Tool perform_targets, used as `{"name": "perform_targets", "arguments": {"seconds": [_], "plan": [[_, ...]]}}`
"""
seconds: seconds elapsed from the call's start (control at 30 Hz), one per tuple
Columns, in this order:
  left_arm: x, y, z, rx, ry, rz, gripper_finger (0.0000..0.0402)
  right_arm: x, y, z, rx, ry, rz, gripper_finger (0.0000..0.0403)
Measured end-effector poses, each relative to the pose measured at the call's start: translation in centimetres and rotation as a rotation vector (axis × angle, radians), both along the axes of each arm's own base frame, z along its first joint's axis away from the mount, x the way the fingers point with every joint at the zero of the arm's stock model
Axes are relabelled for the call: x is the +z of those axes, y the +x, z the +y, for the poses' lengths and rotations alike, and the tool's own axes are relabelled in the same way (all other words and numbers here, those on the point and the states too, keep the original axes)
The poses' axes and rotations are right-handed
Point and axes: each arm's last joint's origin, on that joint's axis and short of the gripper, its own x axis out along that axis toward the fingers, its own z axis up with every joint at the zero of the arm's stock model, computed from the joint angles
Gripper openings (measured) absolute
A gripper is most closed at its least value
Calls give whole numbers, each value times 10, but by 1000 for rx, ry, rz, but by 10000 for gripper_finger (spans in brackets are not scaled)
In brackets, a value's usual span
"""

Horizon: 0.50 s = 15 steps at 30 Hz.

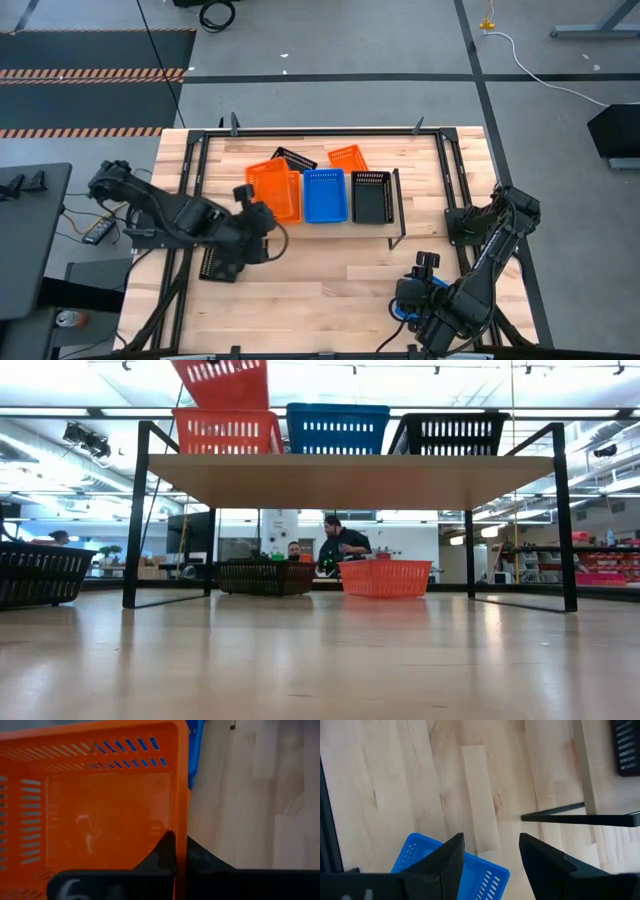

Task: Stack baskets on shelf by color
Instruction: Stack the bottom orange bin on top of the orange bin on the shelf

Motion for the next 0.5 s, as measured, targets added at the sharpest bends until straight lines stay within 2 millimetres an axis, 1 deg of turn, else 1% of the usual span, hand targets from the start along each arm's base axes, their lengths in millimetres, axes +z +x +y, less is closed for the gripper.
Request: {"name": "perform_targets", "arguments": {"seconds": [0.13,0.27,0.4,0.5], "plan": [[-6,11,15,-21,-32,77,5,0,0,0,9,-1,2,197],[-7,16,28,-43,-87,121,5,0,0,0,10,-2,3,197],[-8,17,33,-36,-103,128,6,0,0,0,12,-3,4,197],[-9,19,35,-51,-153,146,7,0,0,0,15,-4,6,197]]}}
